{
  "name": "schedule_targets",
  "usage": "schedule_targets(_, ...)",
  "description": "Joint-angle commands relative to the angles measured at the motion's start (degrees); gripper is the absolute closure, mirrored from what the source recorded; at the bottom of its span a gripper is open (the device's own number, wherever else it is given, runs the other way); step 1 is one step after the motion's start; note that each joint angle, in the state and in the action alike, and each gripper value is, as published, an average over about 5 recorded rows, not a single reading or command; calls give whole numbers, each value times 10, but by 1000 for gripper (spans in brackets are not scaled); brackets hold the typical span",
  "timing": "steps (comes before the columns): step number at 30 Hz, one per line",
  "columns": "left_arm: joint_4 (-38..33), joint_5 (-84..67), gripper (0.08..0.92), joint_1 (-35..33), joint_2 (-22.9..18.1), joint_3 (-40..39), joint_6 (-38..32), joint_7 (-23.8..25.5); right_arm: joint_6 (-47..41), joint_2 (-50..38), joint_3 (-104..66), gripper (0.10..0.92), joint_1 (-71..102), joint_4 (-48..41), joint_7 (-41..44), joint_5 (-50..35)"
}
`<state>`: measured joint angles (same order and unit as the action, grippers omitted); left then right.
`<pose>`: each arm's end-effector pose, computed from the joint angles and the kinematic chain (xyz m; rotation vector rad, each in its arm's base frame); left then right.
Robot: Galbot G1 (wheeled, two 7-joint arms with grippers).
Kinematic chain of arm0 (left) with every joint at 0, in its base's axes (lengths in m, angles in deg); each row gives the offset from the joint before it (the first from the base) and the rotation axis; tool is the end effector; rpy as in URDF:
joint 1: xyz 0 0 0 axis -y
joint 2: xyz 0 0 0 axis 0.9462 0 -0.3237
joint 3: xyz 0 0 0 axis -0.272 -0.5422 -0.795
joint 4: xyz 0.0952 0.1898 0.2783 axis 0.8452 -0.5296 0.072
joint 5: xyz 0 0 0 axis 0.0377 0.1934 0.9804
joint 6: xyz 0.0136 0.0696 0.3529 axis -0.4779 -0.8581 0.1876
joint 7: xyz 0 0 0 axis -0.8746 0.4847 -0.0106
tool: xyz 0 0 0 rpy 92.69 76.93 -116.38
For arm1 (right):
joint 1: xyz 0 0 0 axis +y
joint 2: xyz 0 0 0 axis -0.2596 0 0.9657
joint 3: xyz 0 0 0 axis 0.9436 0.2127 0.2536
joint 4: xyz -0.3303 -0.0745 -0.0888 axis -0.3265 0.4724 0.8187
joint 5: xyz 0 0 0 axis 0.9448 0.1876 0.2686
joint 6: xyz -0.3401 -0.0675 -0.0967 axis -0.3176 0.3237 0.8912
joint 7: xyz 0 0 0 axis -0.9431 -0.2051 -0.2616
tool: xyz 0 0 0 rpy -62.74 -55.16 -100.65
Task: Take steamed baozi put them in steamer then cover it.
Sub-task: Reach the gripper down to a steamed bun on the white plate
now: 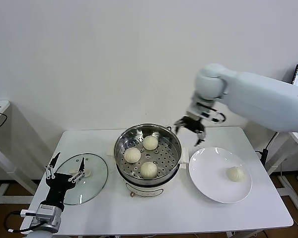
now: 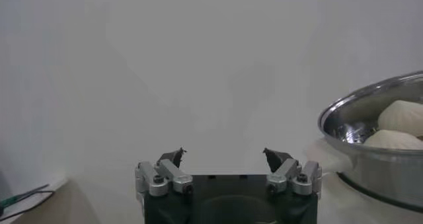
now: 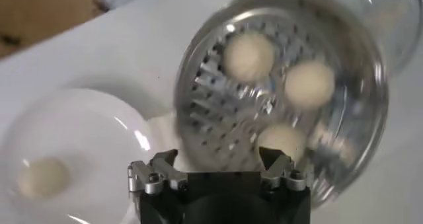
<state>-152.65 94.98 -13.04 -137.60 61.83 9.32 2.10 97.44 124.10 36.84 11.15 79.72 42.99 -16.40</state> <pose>0.1753 0.0771 -0.2587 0.0281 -3.0414 -0.5990 0.5501 -0.0404 -0.0113 1.7749 -0.9226 1.7611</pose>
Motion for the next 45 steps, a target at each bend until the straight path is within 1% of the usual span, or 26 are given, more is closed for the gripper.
schedule_targets(1,2,5,177,4,-1,-7,8,-2,-109,-140,-78,203,127,-79,2,4)
schedule_targets(6,2,5,177,3,-1,-8,11,-2,-116,-144,-134,203,195,-116,3,68)
schedule_targets(12,6,6,177,5,-2,-8,11,-3,-120,-142,-167,203,247,-130,1,106)
schedule_targets(17,9,7,177,7,-4,-8,12,-3,-115,-138,-186,203,280,-138,-7,126)
schedule_targets(28,11,7,177,10,-4,-9,15,-2,-115,-114,-244,203,349,-158,-56,159)
schedule_targets(45,8,8,177,8,-5,-9,14,-2,-108,-85,-280,203,374,-183,-73,195)
